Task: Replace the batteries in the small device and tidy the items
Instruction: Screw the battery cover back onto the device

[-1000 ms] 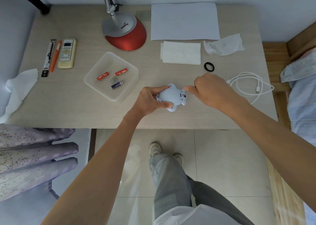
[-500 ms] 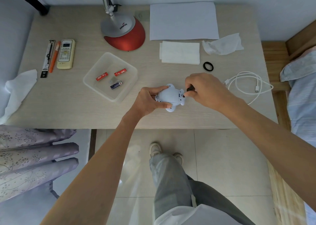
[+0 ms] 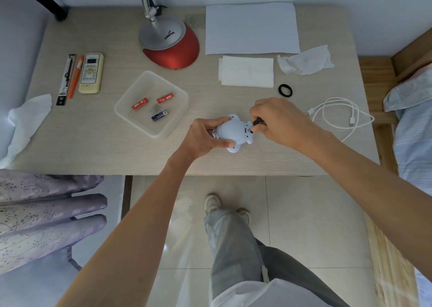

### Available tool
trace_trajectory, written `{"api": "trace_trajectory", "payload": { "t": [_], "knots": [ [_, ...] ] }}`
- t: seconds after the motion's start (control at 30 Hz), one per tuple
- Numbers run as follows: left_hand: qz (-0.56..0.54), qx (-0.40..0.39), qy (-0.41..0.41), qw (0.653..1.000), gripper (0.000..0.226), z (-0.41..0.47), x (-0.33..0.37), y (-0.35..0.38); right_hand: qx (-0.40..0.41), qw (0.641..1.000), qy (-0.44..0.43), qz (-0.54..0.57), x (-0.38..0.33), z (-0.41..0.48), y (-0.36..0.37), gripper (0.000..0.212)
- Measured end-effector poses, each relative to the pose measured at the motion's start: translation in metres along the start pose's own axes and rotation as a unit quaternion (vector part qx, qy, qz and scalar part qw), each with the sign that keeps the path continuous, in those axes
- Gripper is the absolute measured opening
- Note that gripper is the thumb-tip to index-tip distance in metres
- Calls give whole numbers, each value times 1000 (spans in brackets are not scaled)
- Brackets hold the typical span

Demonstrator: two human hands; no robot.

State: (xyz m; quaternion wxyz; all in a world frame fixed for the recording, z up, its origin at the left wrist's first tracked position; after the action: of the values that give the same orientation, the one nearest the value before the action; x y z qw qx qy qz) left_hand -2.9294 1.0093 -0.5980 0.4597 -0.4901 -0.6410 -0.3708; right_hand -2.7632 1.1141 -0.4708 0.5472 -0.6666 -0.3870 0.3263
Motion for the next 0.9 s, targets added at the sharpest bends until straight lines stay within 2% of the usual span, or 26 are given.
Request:
{"api": "trace_trajectory", "payload": {
  "t": [0.1, 0.23, 0.33, 0.4, 0.57, 0.73, 0.77, 0.9],
  "knots": [
    [-2, 4, -2, 1000, 77, 0, -1, -1, -12, 1000, 13, 6, 3, -1, 2, 18],
    [-3, 5, -3, 1000, 77, 0, -1, 0, -70, 994, 58, -57, 8, -3, 4, 52],
    [-2, 5, -4, 1000, 77, 0, 0, 0, -73, 993, 59, -77, 6, -2, 0, 59],
    [-5, 3, -1, 1000, 76, -1, 0, 0, -62, 995, 47, -61, 4, 0, 0, 53],
    [-6, 4, -4, 1000, 76, 0, -1, 0, -6, 1000, 19, 14, 0, 1, -4, 16],
    [-5, 5, -2, 1000, 77, 0, -2, -1, -9, 999, 25, 44, -1, -1, 0, 12],
    [-7, 6, -1, 1000, 77, 0, -1, 0, -19, 999, 37, 26, 1, 0, 0, 14],
    [-9, 4, -1, 1000, 77, 0, -2, 0, -72, 992, 70, -73, 5, 1, -4, 54]
  ]
}}
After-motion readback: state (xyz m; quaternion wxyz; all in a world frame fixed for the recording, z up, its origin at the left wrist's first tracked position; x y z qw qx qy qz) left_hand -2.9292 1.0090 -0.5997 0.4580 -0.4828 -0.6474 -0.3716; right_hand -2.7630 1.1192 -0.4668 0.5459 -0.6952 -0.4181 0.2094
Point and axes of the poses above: each hand's wrist, its own z-axis towards the middle knuckle, its own y-axis out of the palm, x = y × z, the point moved 6 cm from there along z, towards the middle knuckle, and after that the axes turned 14 degrees about -z, right-handed, at the moved point
